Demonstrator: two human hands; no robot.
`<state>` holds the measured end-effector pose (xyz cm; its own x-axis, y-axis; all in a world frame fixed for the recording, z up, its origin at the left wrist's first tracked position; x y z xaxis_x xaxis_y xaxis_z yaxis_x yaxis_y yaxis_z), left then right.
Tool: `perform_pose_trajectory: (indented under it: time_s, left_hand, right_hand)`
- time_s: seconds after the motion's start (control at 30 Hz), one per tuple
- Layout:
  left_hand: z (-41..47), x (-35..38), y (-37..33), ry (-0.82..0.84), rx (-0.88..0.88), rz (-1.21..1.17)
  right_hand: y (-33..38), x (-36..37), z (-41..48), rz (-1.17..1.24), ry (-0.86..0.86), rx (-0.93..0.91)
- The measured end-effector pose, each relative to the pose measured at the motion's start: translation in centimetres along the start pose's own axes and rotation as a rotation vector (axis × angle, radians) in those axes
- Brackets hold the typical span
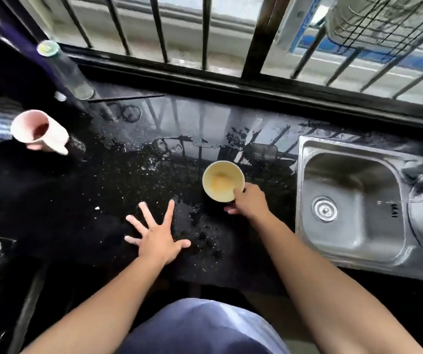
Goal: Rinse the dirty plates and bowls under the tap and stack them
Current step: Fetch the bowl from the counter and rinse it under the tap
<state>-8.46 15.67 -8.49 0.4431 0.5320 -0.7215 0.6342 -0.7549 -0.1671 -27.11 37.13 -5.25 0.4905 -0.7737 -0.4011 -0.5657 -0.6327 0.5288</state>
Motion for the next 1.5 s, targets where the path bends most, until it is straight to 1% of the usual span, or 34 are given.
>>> perform_pose_trajectory:
  time_s: [0.1, 0.13, 0.17, 0.23, 0.27, 0.3, 0.33, 0.37, 0.43, 0.5, 0.53, 0.57, 0.6, 0.7, 0.8, 0.87, 0.93, 1.1, 1.2, 1.27, 1.4, 1.5]
  left_hand:
    - [-0.2, -0.4, 0.7, 0.040, 0.001, 0.017]
    - [-0.4, -0.8, 0.7, 0.025, 0.021, 0.027]
    - [-0.6, -1.4, 0.2, -0.022, 0.062, 0.042]
    - [-1.8, -2.4, -2.3, -0.154, 0.208, 0.044]
    - [-2.9, -2.5, -4.3, -0.199, 0.304, 0.000]
    - [-4.0, -2.2, -6.8, -0.211, 0.404, -0.083]
    - [-5.2, -1.6, -9.4, -0.183, 0.482, -0.210]
    - [-6.3, -0.7, -12.1, -0.110, 0.518, -0.370]
    - [-8.4, 1.8, -17.5, 0.111, 0.473, -0.695]
    - [-10.5, 5.3, -22.8, 0.354, 0.350, -0.971]
    - [-11.5, 6.9, -25.4, 0.442, 0.321, -1.050]
    - [-12.4, 8.2, -27.9, 0.496, 0.319, -1.092]
    - [-13.2, 9.4, -30.1, 0.515, 0.327, -1.113]
    - [-15.1, 13.2, -35.0, 0.451, 0.277, -1.191]
    - [-16.6, 16.5, -38.1, 0.361, 0.190, -1.264]
    - [-17.5, 17.5, -40.0, 0.328, 0.183, -1.297]
    - [-18.1, 17.9, -41.7, 0.304, 0.180, -1.314]
    - [-16.8, 17.6, -44.9, 0.257, 0.171, -1.400]
    - [-14.8, 17.6, -46.5, 0.231, 0.158, -1.434]
    - [-13.6, 17.7, -47.8, 0.236, 0.164, -1.475]
    - [-11.7, 16.7, -51.0, 0.226, 0.191, -1.477]
    - [-10.7, 16.1, -52.5, 0.195, 0.171, -1.449]
  right_hand:
    - [-2.3, -0.7, -3.4, 0.107, -0.031, 0.017]
    - [-3.3, -1.0, -4.6, 0.148, -0.036, 0.019]
    - [-4.3, -1.5, -5.7, 0.179, -0.043, 0.020]
    - [-6.5, -3.3, -7.9, 0.216, -0.068, 0.031]
    - [-7.7, -4.5, -8.8, 0.228, -0.078, 0.036]
    - [-9.0, -5.7, -9.5, 0.240, -0.087, 0.037]
    - [-10.3, -7.1, -10.1, 0.254, -0.096, 0.039]
    - [-11.7, -8.5, -10.5, 0.267, -0.109, 0.043]
    - [-14.8, -11.6, -11.1, 0.301, -0.157, 0.055]
    - [-17.9, -14.6, -11.6, 0.333, -0.189, 0.059]
    - [-19.5, -16.1, -11.6, 0.341, -0.203, 0.060]
    - [-21.1, -17.8, -11.7, 0.346, -0.213, 0.062]
    - [-22.5, -19.4, -11.7, 0.345, -0.214, 0.057]
    - [-25.6, -24.2, -11.6, 0.269, -0.174, -0.003]
    - [-27.6, -28.3, -11.7, 0.203, -0.146, -0.050]
    - [-28.0, -30.5, -11.3, 0.173, -0.111, -0.074]
    - [-28.0, -32.4, -10.7, 0.150, -0.083, -0.097]
    - [-26.8, -35.1, -9.3, 0.189, -0.013, -0.142]
    - [-26.7, -37.7, -8.1, 0.222, 0.009, -0.115]
    - [-27.2, -41.4, -6.6, 0.308, -0.050, -0.058]
    - [-27.6, -52.0, -1.5, 0.443, -0.286, 0.040]
    - [-26.0, -58.9, 4.1, 0.487, -0.375, 0.078]
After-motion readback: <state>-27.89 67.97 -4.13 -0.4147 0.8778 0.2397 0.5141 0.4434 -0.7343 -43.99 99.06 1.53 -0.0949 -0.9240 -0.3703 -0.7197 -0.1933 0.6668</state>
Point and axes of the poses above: each hand's wrist, its own z-axis towards the middle knuckle, its own x-axis out of the palm, y = z × x, the point moved 10 cm from there along z, towards the middle knuckle, and after that the axes turned 5 degrees about x, right-handed, at the moved point
